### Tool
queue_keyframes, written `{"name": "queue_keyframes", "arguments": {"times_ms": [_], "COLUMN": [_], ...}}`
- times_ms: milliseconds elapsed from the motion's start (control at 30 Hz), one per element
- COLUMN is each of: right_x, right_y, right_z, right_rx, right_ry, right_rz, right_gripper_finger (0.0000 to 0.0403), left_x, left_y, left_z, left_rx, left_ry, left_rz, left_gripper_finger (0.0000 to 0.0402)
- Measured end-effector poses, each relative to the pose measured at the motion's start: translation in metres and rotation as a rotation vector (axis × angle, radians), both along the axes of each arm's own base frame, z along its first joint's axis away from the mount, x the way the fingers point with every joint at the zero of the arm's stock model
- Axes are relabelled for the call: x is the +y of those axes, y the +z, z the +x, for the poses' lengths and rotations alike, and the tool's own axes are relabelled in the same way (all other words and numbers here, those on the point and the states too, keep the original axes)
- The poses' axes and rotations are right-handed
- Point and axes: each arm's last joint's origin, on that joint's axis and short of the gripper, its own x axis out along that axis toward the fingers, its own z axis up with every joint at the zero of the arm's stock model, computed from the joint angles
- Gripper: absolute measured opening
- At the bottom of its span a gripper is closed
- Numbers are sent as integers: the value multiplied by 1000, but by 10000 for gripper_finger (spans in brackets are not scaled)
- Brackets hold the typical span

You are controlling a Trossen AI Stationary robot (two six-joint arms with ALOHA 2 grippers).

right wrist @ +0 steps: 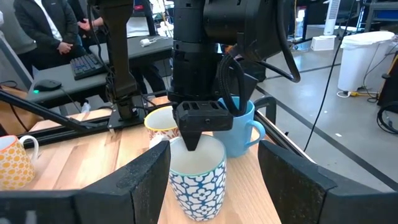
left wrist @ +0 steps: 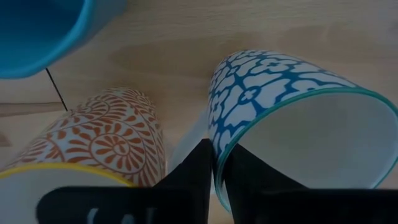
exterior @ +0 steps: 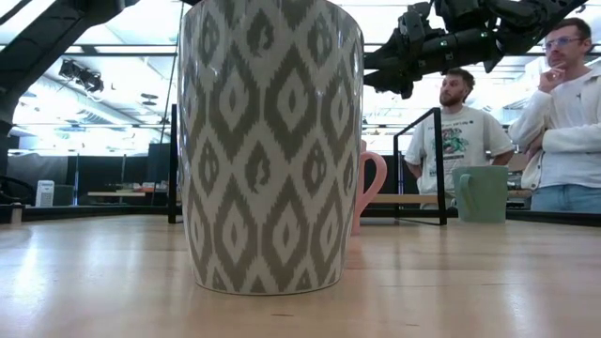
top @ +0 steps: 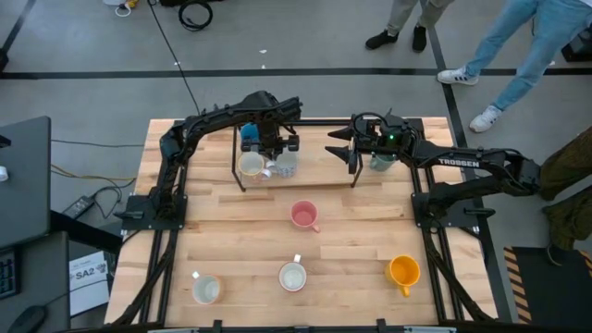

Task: Place coffee mugs
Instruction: Put the blue patterned mug on the shelf

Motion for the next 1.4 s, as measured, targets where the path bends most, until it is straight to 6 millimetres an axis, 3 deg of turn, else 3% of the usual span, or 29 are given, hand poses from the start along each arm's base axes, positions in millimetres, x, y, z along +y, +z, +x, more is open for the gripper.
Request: {"name": "queue_keyframes", "arguments": {"times_ms": [367, 633, 1067, 1267, 1400], "right_x": [0, 0, 16, 29, 35], "right_y": [0, 0, 1, 3, -6], "right_z": [0, 0, 7, 14, 26], "right_rx": [0, 1, -2, -34, -25], "right_ry": [0, 0, 90, 104, 133], "right_rz": [0, 0, -42, -98, -97], "right_gripper_finger": [250, 250, 250, 250, 250], "left_x": [0, 0, 3, 9, 14], "left_y": [0, 1, 30, 38, 39], "left_z": [0, -1, -19, -24, -20], "left_rx": [0, -17, -49, -55, -85], "left_ry": [-4, -71, -124, -301, -493], "left_rz": [1, -2, 112, 217, 323], "left_gripper_finger": [91, 95, 96, 96, 96]}}
